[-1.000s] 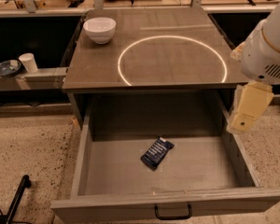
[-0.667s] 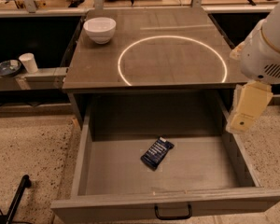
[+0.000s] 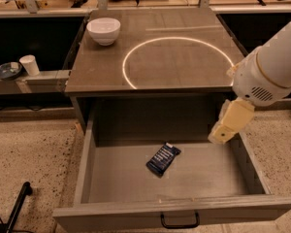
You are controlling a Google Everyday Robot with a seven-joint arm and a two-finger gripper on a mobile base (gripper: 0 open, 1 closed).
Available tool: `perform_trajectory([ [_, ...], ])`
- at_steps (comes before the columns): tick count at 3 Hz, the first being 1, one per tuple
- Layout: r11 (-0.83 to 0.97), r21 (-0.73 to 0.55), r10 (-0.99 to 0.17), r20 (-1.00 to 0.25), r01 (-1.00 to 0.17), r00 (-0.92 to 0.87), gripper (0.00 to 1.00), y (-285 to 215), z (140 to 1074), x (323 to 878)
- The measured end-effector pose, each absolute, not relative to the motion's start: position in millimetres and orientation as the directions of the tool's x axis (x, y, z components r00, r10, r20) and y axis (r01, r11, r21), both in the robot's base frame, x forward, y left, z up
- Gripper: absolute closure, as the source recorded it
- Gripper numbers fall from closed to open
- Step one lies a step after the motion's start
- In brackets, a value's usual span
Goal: Pick rxbar blueberry from top drawer and place on counter
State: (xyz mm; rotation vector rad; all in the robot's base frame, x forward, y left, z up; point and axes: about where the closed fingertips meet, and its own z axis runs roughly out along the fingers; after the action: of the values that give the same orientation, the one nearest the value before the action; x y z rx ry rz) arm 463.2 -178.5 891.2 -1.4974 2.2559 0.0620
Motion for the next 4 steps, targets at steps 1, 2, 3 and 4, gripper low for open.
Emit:
perform_trajectory([
  [1, 0.492, -0.163, -0.805, -0.459, -0.855, -0.376, 0.00, -157, 855, 470],
  [2, 0.523, -0.193, -0.771, -0.523, -0.830, -0.364, 0.00, -138, 833, 481],
  [3, 0.519, -0.192, -0.771, -0.526, -0.833, -0.359, 0.00, -134, 826, 483],
  [4, 0.516, -0.196, -0.771, -0.531, -0.834, -0.352, 0.00, -119, 792, 482],
])
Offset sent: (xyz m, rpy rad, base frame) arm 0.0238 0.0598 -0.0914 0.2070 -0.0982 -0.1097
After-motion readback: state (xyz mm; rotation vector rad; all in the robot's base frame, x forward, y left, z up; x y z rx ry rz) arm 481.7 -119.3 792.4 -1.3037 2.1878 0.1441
